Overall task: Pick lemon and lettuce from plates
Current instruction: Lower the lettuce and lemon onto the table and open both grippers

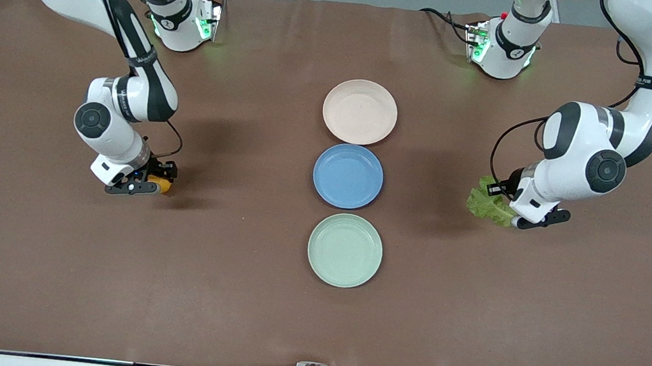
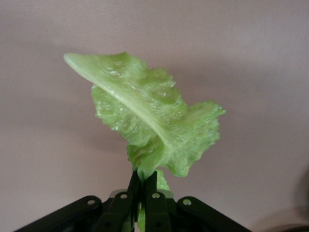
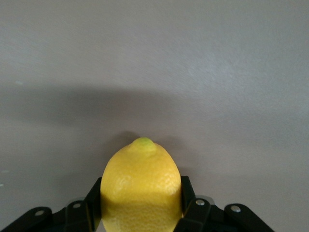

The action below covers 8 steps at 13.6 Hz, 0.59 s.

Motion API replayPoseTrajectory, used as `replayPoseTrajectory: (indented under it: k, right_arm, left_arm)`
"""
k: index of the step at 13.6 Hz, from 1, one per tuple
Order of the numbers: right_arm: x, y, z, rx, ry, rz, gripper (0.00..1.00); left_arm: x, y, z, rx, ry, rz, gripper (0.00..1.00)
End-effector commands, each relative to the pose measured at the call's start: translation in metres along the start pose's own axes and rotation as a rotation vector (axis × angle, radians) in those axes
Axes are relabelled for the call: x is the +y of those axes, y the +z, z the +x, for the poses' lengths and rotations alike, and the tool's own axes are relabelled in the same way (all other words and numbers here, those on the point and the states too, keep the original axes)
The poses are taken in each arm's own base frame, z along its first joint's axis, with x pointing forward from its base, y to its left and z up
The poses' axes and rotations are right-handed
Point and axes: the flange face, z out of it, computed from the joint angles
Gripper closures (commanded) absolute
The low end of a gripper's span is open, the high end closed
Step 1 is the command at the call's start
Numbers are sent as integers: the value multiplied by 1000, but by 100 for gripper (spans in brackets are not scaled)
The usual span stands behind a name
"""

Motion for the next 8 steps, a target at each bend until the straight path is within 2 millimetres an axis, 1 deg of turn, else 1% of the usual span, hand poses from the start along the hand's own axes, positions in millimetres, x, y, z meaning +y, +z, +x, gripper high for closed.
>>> replayPoseTrajectory:
  k: [1, 3, 4, 5, 6, 7, 8]
  right_arm:
    - [4, 9, -4, -3, -9, 47, 100]
    - [12, 13, -6, -7, -32, 75, 98]
    - [15, 12, -4, -3, -54, 82, 89]
    - [15, 12, -4, -3, -60, 86, 54]
    - [14, 11, -3, -3, -60, 87, 1]
    - [14, 9, -1, -1, -59, 87, 0]
    - [13, 6, 2, 0, -58, 88, 0]
  left_arm:
    - [-9, 22, -14, 56, 127, 4, 96]
    - [-25, 35, -14, 64, 180, 41, 96]
    - [-30, 41, -15, 56, 197, 58, 95]
    - [-33, 44, -14, 57, 209, 64, 94]
    - [-38, 50, -11, 68, 205, 60, 91]
    - [-38, 55, -11, 77, 204, 56, 87]
    - [-38, 58, -10, 77, 204, 54, 68]
